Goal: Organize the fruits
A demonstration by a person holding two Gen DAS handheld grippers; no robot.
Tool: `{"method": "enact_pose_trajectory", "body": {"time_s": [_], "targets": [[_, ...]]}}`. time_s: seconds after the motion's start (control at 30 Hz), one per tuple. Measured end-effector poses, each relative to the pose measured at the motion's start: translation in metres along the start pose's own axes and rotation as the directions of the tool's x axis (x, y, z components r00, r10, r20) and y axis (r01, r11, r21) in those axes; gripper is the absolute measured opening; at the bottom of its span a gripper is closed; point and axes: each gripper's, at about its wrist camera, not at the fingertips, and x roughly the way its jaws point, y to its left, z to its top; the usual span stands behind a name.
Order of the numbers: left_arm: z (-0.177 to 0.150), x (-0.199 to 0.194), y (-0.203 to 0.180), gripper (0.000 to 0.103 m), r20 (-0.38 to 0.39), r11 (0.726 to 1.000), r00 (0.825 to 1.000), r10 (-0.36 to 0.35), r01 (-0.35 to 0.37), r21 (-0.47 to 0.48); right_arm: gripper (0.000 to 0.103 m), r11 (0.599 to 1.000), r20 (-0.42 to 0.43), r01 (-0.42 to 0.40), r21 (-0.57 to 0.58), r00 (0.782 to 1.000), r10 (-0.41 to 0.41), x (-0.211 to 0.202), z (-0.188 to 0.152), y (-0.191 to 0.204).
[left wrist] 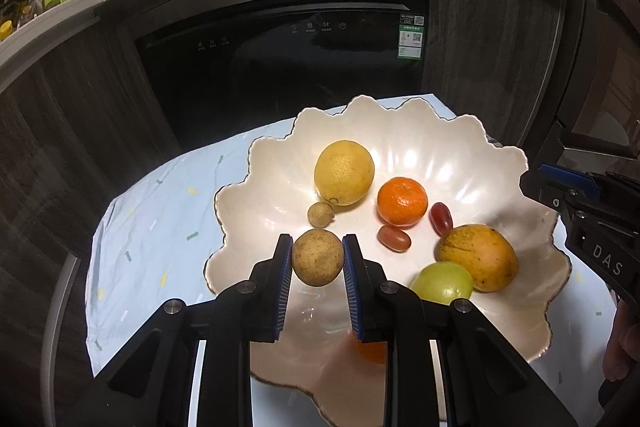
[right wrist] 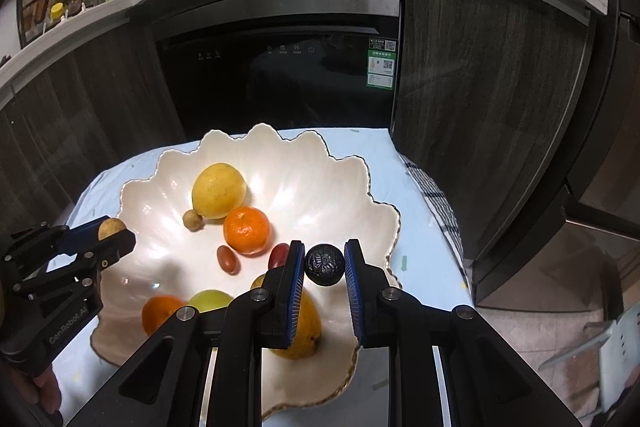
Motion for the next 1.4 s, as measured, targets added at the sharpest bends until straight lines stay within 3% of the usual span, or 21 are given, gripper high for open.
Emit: {"method": "enact_pose_trajectory", "body": {"time_s": [0.2, 0.3, 0.33, 0.4, 0.6, 0.87, 1.4], "targets": [[0.003, 0.006, -0.001, 0.027, -0.003, 1.000, 1.000, 0.001, -0.001, 0.005, 0.022, 1.000, -0.020, 0.003, -0.007, 1.000, -0.003, 0.007, 0.002, -0.001], [0.004, 0.007, -0.001, 0.035, -0.005, 1.000, 1.000, 0.004, -0.004, 0.005, 0.023, 1.000, -0.029, 0.010, -0.013, 1.000, -0.011, 0.009, 0.003, -0.002], [0.004, 0.007, -0.001, 0.038, -0.005, 1.000, 1.000, 0.011, -0.011, 0.006, 0.026, 1.000, -0.033, 0.011, -0.015, 0.999, -0.012, 0.010, 0.004, -0.002], [0.004, 0.007, -0.001, 0.041, -0.006, 1.000, 1.000, 0.013, -0.013, 0.007, 0.040, 1.000, -0.030, 0.014, -0.014, 0.999, -0.015, 0.010, 0.004, -0.002], [0.006, 0.003, 0.001, 0.051, -0.002, 1.000, 1.000, 0.029, -0.029, 0.002, 0.053, 1.000, -0.012, 0.021, -0.016, 1.000, -0.021, 0.004, 0.004, -0.001], [0.009, -0.012, 0.004, 0.065, 0.016, 0.999, 0.999, 0.051, -0.051, -0.018, 0.059, 1.000, 0.006, 0.015, -0.006, 1.000, -0.015, -0.007, 0.006, 0.001], [0.005, -0.068, 0.005, 0.067, 0.075, 0.996, 0.994, 0.080, -0.077, -0.040, 0.063, 1.000, 0.083, -0.003, -0.006, 0.997, 0.003, -0.062, 0.008, 0.009]]}}
